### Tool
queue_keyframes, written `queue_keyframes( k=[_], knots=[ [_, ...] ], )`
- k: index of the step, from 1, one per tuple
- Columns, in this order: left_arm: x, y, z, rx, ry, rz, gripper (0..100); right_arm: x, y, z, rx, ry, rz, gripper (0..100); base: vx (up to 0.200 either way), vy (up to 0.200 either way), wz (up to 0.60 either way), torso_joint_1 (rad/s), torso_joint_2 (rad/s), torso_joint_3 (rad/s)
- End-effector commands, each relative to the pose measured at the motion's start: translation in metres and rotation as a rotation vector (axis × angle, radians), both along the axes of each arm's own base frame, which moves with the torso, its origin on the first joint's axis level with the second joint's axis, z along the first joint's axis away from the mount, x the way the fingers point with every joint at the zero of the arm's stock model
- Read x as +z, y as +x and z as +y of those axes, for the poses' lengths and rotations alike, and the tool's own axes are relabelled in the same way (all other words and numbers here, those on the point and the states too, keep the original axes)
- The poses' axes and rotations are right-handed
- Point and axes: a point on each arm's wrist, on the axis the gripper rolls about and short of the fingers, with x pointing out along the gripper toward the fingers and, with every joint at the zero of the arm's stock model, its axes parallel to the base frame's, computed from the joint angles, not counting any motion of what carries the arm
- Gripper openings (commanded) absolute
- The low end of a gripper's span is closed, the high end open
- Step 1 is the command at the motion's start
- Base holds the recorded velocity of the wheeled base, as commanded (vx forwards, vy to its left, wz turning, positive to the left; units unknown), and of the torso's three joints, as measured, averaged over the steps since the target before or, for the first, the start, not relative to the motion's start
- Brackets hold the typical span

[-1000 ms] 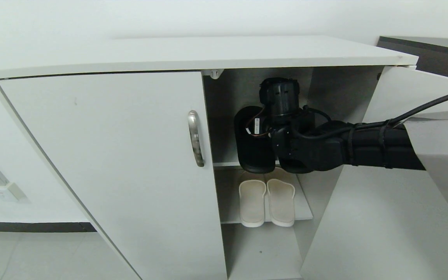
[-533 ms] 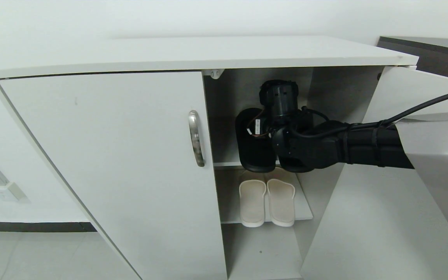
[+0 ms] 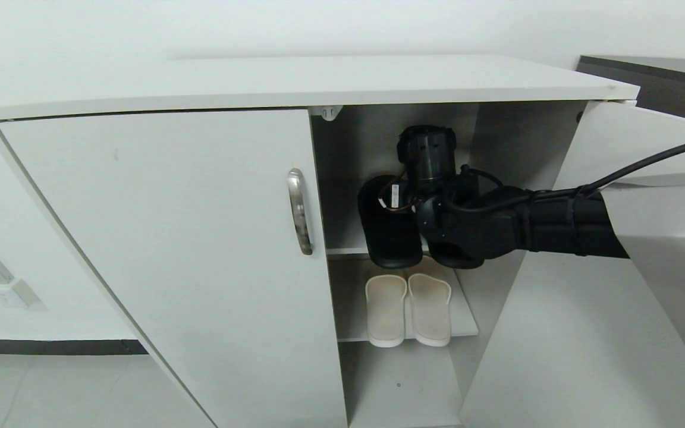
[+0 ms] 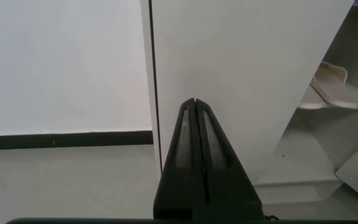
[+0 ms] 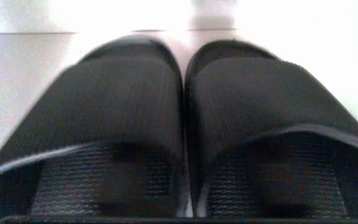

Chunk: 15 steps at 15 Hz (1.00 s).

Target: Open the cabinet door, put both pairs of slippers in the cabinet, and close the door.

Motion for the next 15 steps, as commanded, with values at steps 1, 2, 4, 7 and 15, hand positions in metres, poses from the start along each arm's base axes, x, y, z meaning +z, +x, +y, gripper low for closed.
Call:
queue_keyframes(
  k=[1, 2, 4, 7, 15],
  knots=[
    [0.000, 0.000, 0.000, 0.001, -0.001, 0.001, 0, 0.001, -0.003, 0.001, 0.004, -0.001, 0.002, 100, 0.000, 0.000, 0.00, 0.000, 0.00, 0.000],
    [0.000, 0.000, 0.000, 0.001, -0.001, 0.001, 0, 0.000, -0.005, 0.000, 0.007, -0.005, 0.007, 100, 0.000, 0.000, 0.00, 0.000, 0.00, 0.000],
    [0.000, 0.000, 0.000, 0.001, -0.001, 0.001, 0, -0.001, -0.009, 0.001, 0.015, -0.011, 0.014, 100, 0.000, 0.000, 0.00, 0.000, 0.00, 0.000],
    [0.000, 0.000, 0.000, 0.001, -0.001, 0.001, 0, 0.006, -0.025, -0.001, 0.031, -0.004, 0.019, 100, 0.000, 0.000, 0.00, 0.000, 0.00, 0.000],
    [0.000, 0.000, 0.000, 0.001, -0.001, 0.001, 0, 0.022, -0.094, -0.016, 0.114, 0.006, 0.019, 100, 0.000, 0.000, 0.00, 0.000, 0.00, 0.000]
  ],
)
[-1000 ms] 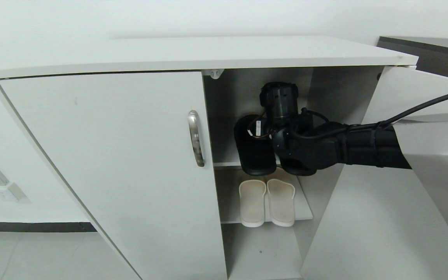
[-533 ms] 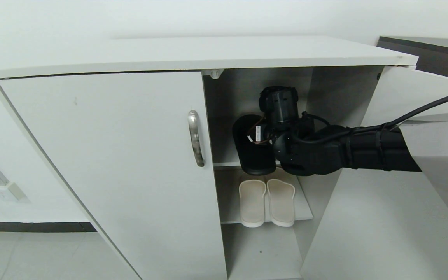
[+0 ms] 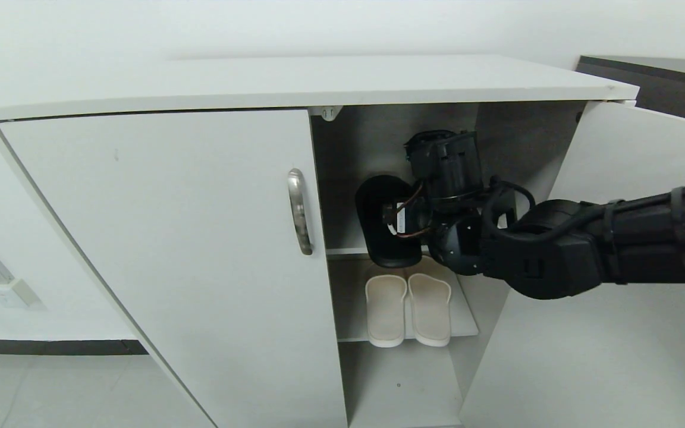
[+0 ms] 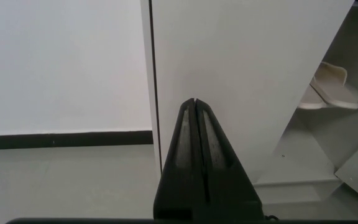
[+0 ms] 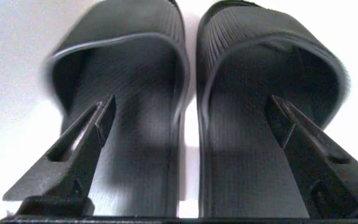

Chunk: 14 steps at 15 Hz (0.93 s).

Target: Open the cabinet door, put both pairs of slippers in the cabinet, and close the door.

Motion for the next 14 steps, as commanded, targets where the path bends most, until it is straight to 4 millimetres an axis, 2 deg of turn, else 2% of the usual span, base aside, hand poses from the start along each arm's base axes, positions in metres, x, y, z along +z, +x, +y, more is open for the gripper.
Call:
queue_keyframes(
  k=[1, 4, 8, 9, 14],
  knots=[
    [0.000, 0.000, 0.000, 0.001, -0.001, 0.001, 0, 0.018, -0.031, -0.010, 0.041, 0.028, -0.026, 100, 0.000, 0.000, 0.00, 0.000, 0.00, 0.000],
    [0.000, 0.000, 0.000, 0.001, -0.001, 0.002, 0, 0.012, -0.063, -0.021, 0.104, 0.033, -0.022, 100, 0.000, 0.000, 0.00, 0.000, 0.00, 0.000],
    [0.000, 0.000, 0.000, 0.001, 0.001, 0.002, 0, -0.006, -0.095, -0.032, 0.189, 0.038, -0.037, 100, 0.000, 0.000, 0.00, 0.000, 0.00, 0.000],
    [0.000, 0.000, 0.000, 0.001, 0.001, 0.001, 0, -0.013, -0.102, -0.032, 0.219, 0.036, -0.029, 0, 0.000, 0.000, 0.00, 0.000, 0.00, 0.000],
    [0.000, 0.000, 0.000, 0.000, 0.006, 0.001, 0, -0.022, -0.106, -0.031, 0.237, 0.056, -0.045, 0, 0.000, 0.000, 0.00, 0.000, 0.00, 0.000]
  ],
)
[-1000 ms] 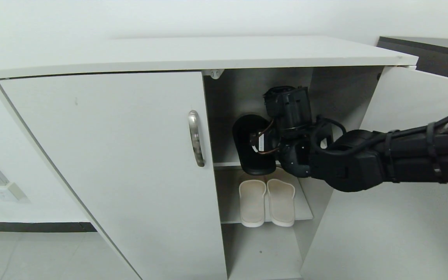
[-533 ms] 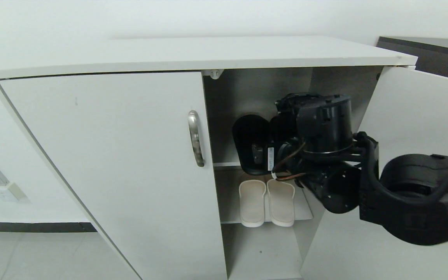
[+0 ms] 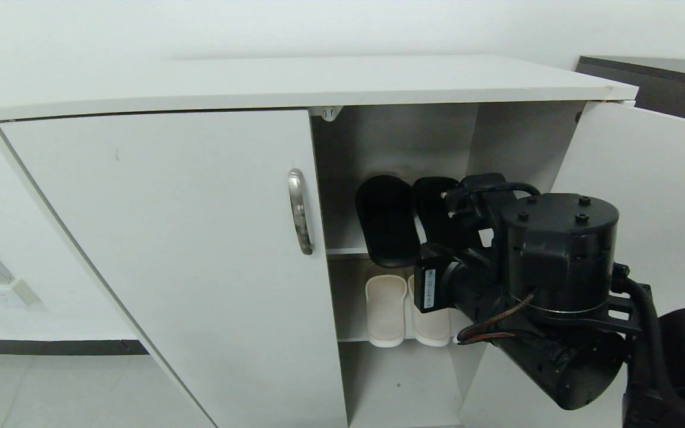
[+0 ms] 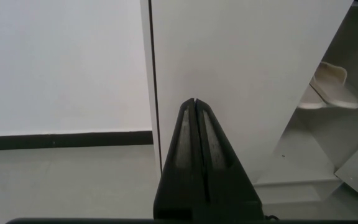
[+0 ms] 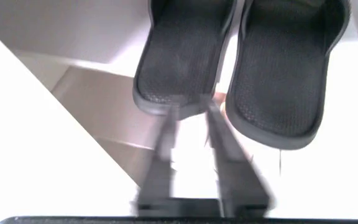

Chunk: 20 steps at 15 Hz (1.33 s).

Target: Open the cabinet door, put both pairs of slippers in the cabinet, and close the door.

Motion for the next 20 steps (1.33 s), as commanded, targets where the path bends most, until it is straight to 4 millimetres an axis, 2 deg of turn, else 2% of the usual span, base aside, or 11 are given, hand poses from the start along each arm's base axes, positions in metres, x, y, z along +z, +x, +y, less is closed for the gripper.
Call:
queue_keyframes(
  k=[1, 9, 20],
  knots=[
    [0.000, 0.000, 0.000, 0.001, -0.001, 0.001, 0, -0.003, -0.001, -0.001, 0.002, -0.007, 0.006, 0, 0.000, 0.000, 0.00, 0.000, 0.00, 0.000],
    [0.000, 0.000, 0.000, 0.001, -0.002, 0.001, 0, -0.005, -0.002, 0.001, 0.005, -0.011, 0.011, 0, 0.000, 0.000, 0.00, 0.000, 0.00, 0.000],
    [0.000, 0.000, 0.000, 0.001, -0.004, 0.001, 0, -0.014, -0.002, 0.003, 0.012, -0.033, 0.028, 0, -0.200, 0.000, 0.00, 0.002, 0.00, 0.001]
  ],
)
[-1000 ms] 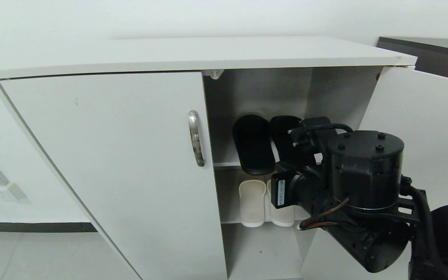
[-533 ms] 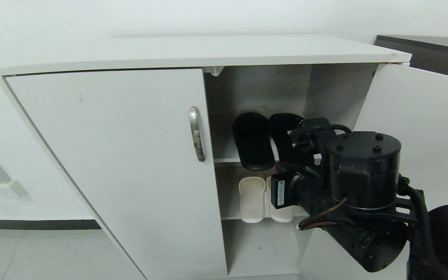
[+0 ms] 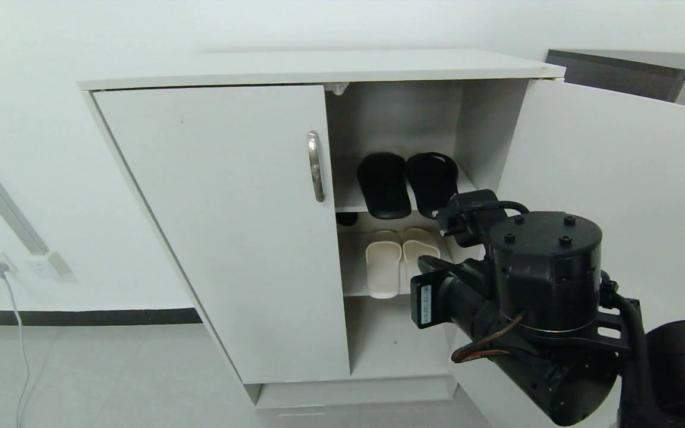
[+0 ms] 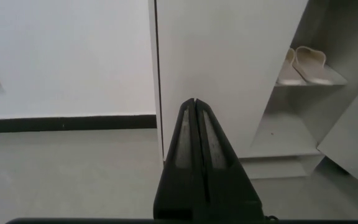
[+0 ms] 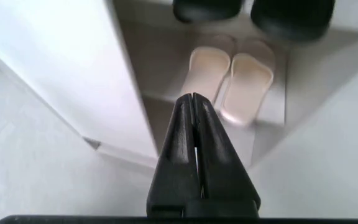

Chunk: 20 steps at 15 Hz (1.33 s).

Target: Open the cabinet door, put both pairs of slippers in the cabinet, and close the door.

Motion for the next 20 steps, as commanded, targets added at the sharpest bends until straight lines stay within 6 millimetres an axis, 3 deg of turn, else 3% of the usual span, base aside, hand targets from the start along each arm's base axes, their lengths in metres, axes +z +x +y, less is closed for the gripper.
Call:
queue_keyframes(
  k=[1, 8, 20],
  knots=[
    [0.000, 0.000, 0.000, 0.001, -0.001, 0.001, 0, -0.002, 0.000, 0.001, 0.001, -0.005, 0.005, 0, -0.200, 0.000, 0.00, -0.002, 0.00, 0.002],
    [0.000, 0.000, 0.000, 0.002, -0.003, 0.001, 0, -0.017, 0.001, -0.002, 0.000, -0.037, 0.023, 0, -0.200, 0.000, 0.00, 0.001, 0.01, 0.000],
    [0.000, 0.000, 0.000, 0.002, -0.003, 0.001, 0, -0.023, 0.004, -0.003, -0.005, -0.059, 0.027, 0, 0.000, 0.000, 0.00, 0.000, 0.00, 0.000]
  ],
)
